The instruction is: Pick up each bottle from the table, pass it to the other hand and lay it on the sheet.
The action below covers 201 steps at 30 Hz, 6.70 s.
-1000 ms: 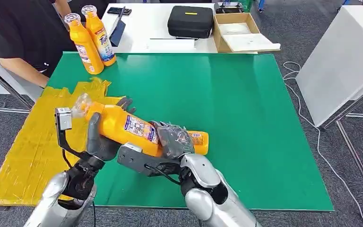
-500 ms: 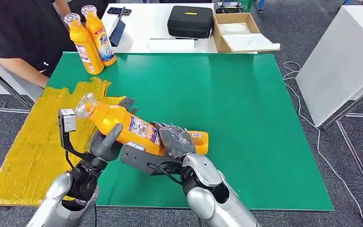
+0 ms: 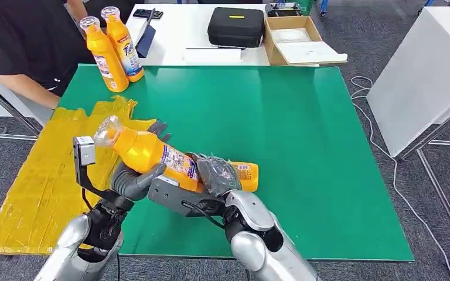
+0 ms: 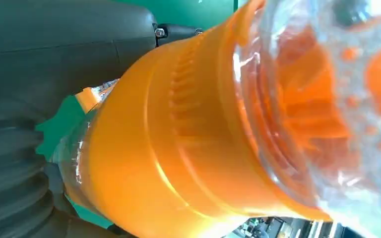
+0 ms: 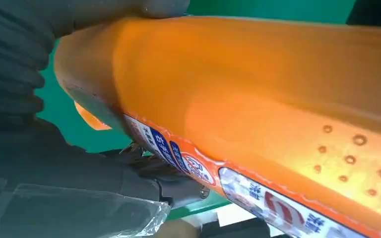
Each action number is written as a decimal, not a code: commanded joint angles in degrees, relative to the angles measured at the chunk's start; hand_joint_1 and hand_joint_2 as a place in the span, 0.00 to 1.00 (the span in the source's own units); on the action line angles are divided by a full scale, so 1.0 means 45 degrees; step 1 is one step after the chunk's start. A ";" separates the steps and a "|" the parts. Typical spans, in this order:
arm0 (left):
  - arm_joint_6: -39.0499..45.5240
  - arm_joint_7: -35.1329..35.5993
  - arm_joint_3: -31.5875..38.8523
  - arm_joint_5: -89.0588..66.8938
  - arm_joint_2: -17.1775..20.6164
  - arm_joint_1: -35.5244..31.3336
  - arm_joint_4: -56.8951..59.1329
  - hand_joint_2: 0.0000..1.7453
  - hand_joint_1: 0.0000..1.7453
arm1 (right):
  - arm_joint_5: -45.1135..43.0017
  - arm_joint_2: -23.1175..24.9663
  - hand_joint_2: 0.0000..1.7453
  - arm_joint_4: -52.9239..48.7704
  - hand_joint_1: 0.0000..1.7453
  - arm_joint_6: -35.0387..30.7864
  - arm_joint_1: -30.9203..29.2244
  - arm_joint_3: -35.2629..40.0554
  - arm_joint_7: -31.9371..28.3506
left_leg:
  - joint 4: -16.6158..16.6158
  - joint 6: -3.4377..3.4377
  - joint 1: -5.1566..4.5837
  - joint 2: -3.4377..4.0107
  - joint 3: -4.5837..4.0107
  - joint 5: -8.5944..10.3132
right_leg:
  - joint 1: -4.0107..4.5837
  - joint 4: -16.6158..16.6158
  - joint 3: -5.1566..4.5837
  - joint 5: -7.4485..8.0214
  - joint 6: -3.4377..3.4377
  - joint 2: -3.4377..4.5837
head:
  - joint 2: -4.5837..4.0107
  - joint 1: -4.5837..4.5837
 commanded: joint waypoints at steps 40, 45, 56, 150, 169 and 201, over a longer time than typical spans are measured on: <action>-0.2062 0.0907 0.3278 0.6252 -0.0432 0.0907 -0.0260 1.00 1.00 | -0.0312 -0.1412 0.00 -0.2418 0.00 -0.2459 0.0560 -0.1395 -0.1515 | -0.0001 -0.0004 0.0006 -0.0008 0.0026 -0.0011 | 0.0006 -0.0015 0.0030 -0.0008 0.0007 -0.0011 | 0.0000 0.0000; -0.2505 0.0532 0.4278 0.6314 0.0291 0.1603 0.0326 1.00 1.00 | -0.0675 -0.2056 0.00 -0.3769 0.00 -0.3861 0.0930 -0.2636 -0.2714 | -0.0007 -0.0009 -0.0015 0.0014 0.0058 -0.0027 | -0.0015 -0.0006 0.0058 -0.0020 0.0013 0.0006 | 0.0000 0.0000; -0.2698 0.0089 0.4488 0.5835 0.0901 0.1739 0.1132 1.00 1.00 | -0.0803 -0.2508 0.00 -0.4208 0.00 -0.4405 0.1020 -0.3730 -0.3154 | -0.0008 -0.0014 -0.0007 -0.0018 0.0058 -0.0024 | -0.0006 -0.0013 0.0061 -0.0023 0.0009 -0.0022 | 0.0000 0.0000; 0.4539 -0.3918 0.0244 -0.6555 0.0908 -0.4458 0.5537 0.00 0.00 | -0.0024 -0.3047 1.00 0.8884 0.00 -0.1437 -0.4763 0.0611 -0.4303 | 0.0023 -0.0020 -0.0005 -0.0050 -0.0008 0.0051 | -0.0006 0.0028 0.0002 0.0035 -0.0002 -0.0059 | 0.0000 -0.0005; 0.5144 -0.4237 0.0166 -0.6124 0.0816 -0.4534 0.5829 0.00 0.00 | -0.1140 -0.2088 1.00 0.9613 0.00 -0.1081 -0.5400 0.1728 -0.4335 | 0.0016 -0.0018 -0.0002 -0.0008 -0.0009 0.0055 | -0.0005 0.0023 -0.0014 0.0042 -0.0007 -0.0022 | 0.0000 -0.0005; 0.5680 -0.4333 0.0534 -0.6038 0.0454 -0.4208 0.5557 0.00 0.00 | -0.0977 -0.0598 1.00 1.3154 0.00 0.0001 -0.5788 0.3894 -0.4085 | 0.0001 -0.0015 0.0000 -0.0045 -0.0013 0.0069 | -0.0003 0.0004 -0.0005 0.0046 -0.0005 -0.0055 | 0.0000 -0.0004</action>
